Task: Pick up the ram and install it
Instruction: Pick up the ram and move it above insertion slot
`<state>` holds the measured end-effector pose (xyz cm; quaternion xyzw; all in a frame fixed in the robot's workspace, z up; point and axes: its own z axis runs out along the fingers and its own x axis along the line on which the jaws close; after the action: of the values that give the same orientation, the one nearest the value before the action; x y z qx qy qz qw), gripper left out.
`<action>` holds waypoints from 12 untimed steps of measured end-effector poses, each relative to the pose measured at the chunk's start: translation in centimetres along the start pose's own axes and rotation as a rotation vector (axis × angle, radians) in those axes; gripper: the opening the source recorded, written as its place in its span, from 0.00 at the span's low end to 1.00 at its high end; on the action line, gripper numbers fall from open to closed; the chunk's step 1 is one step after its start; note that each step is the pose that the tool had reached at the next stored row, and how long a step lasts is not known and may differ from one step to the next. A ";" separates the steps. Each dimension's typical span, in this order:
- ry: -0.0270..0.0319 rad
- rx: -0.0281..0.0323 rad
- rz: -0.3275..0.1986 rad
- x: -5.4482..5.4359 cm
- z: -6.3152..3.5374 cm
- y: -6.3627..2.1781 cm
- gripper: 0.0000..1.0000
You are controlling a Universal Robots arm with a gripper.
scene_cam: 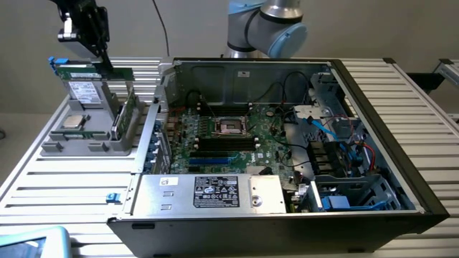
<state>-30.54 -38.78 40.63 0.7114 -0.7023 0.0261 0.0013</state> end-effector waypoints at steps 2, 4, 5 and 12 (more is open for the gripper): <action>-0.0001 0.0000 0.000 0.0 -0.12 -0.90 0.14; 0.0000 0.0000 0.000 0.0 -0.16 -1.81 0.14; 0.0000 0.0000 0.000 0.0 -0.17 -2.28 0.14; 0.0000 0.0000 0.000 0.1 -0.09 -5.47 0.14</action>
<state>-25.07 -38.77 40.91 0.7114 -0.7023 0.0261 0.0013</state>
